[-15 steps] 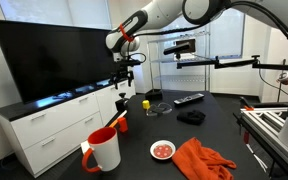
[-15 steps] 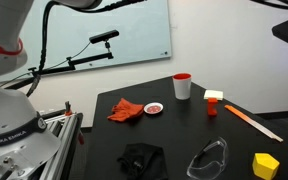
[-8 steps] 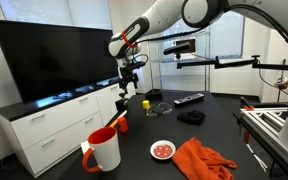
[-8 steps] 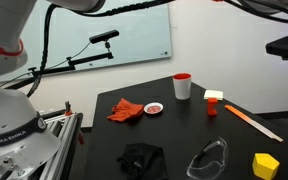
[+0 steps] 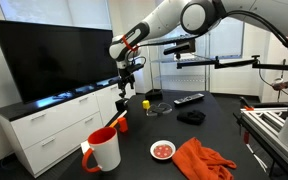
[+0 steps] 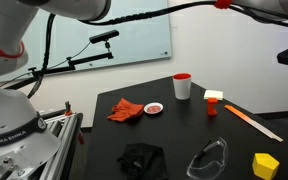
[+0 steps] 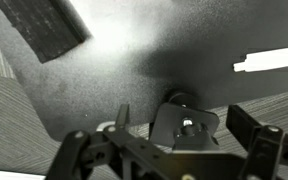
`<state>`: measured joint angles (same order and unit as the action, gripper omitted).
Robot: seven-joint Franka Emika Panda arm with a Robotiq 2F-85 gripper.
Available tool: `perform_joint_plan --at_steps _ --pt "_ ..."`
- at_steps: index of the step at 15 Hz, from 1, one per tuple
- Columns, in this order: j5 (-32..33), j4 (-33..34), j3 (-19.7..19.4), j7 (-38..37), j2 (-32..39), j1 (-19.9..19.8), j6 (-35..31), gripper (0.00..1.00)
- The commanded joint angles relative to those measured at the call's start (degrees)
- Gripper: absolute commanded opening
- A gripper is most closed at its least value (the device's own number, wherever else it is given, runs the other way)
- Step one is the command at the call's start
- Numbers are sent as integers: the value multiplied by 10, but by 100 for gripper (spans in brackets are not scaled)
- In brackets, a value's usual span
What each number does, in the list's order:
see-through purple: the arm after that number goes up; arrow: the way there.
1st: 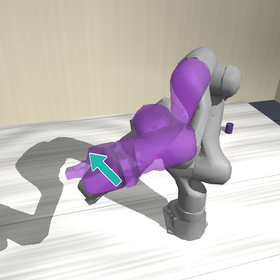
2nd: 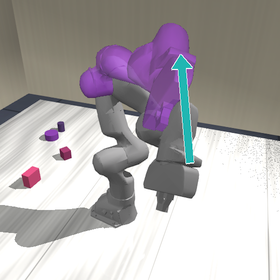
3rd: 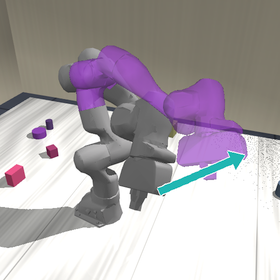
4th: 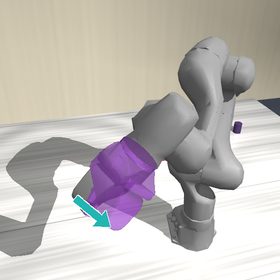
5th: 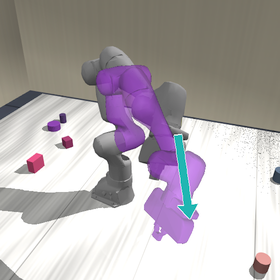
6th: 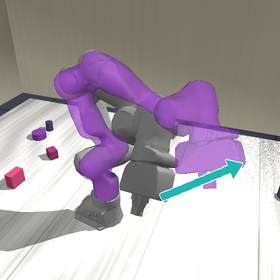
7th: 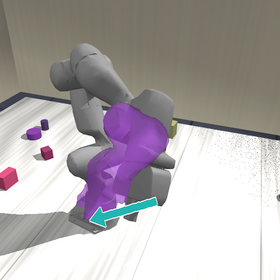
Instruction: Rotate the top of the black clump.
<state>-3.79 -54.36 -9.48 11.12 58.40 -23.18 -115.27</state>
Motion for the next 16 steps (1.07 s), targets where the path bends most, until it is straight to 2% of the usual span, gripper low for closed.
perform_joint_plan --at_steps 1,11,16 --pt "-7 71 37 55 33 -33 5 100" --pt "-14 157 93 162 89 -61 29 100" --pt "5 193 95 238 100 -59 74 100"
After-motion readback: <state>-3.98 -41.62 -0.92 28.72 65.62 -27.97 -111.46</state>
